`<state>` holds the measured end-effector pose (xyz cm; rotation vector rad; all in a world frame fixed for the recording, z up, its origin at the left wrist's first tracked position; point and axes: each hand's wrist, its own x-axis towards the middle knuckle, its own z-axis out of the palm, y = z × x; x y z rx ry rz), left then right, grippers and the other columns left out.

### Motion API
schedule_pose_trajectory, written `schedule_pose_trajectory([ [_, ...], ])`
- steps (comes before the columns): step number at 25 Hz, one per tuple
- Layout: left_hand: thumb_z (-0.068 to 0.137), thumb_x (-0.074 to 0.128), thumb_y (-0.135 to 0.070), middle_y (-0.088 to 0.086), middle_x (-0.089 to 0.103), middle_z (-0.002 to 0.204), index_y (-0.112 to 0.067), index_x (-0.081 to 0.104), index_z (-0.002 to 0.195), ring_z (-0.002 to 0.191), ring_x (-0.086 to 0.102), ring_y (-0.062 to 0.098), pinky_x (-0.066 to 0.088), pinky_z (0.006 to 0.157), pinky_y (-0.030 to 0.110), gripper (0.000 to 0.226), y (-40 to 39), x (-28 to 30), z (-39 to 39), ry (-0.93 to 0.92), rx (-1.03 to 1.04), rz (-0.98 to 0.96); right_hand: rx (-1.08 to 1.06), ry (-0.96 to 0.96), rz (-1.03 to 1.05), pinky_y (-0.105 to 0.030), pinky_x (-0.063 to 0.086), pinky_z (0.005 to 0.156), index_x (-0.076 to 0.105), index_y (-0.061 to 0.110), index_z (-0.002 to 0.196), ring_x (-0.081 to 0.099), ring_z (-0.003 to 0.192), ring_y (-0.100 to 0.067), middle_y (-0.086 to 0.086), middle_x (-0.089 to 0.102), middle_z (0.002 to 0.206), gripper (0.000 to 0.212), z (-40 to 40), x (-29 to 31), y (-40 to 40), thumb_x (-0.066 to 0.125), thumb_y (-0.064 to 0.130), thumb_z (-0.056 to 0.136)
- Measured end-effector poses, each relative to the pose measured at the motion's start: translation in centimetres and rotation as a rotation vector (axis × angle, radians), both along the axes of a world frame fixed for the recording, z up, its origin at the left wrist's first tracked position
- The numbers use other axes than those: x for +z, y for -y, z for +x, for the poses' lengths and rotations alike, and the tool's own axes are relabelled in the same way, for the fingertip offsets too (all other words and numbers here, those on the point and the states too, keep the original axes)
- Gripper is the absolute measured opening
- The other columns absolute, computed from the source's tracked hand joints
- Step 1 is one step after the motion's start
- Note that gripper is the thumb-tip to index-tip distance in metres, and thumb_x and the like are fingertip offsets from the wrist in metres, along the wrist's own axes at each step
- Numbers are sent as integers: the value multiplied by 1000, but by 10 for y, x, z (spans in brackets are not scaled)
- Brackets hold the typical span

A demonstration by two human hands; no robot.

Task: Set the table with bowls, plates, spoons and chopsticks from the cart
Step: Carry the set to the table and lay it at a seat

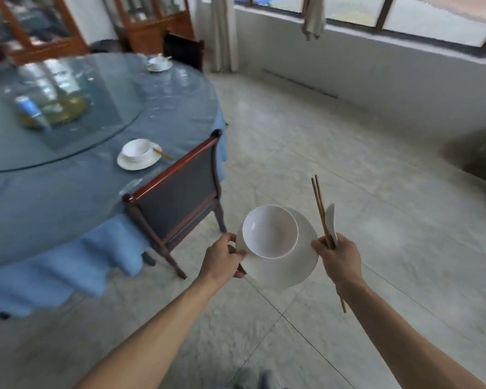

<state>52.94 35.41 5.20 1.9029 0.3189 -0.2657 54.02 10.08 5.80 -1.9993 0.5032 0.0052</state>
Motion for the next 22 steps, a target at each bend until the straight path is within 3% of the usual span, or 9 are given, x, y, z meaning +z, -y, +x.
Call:
schedule_pose_trajectory([
  [3,86,68,-14,4,72,83,-33,59,90,61,74,21,62,54,36,21,-34,-2,-25,-11,197,-11,167,8,-6,-32,45,55,63,13,73,55,64,-18,-3,62,69,16,19,2,-39,71,22,85],
  [7,87,65,-9,9,68,99,-23,61,104,68,73,22,60,52,32,22,-85,-4,-72,-34,450,-47,412,8,-5,-27,40,51,63,15,71,55,63,-17,-1,62,67,18,25,8,-111,71,21,86],
  [11,88,63,-5,12,68,96,-19,61,108,58,71,22,59,51,32,25,-148,2,-123,-41,669,-83,627,16,-22,-29,40,53,61,13,69,54,61,-19,-1,60,63,19,13,13,-200,70,20,85],
  [18,87,64,-4,14,71,92,-16,62,103,58,72,23,60,52,34,20,-286,11,-219,-33,955,-82,900,50,-13,-30,35,49,57,15,64,51,55,-15,3,57,57,22,-33,13,-383,71,18,82],
  [22,87,64,-3,15,71,95,-15,64,99,58,71,23,60,52,34,17,-363,15,-267,-43,1047,-20,996,26,-8,-36,45,59,60,9,70,56,64,-25,-6,62,65,18,-65,9,-483,70,20,82],
])
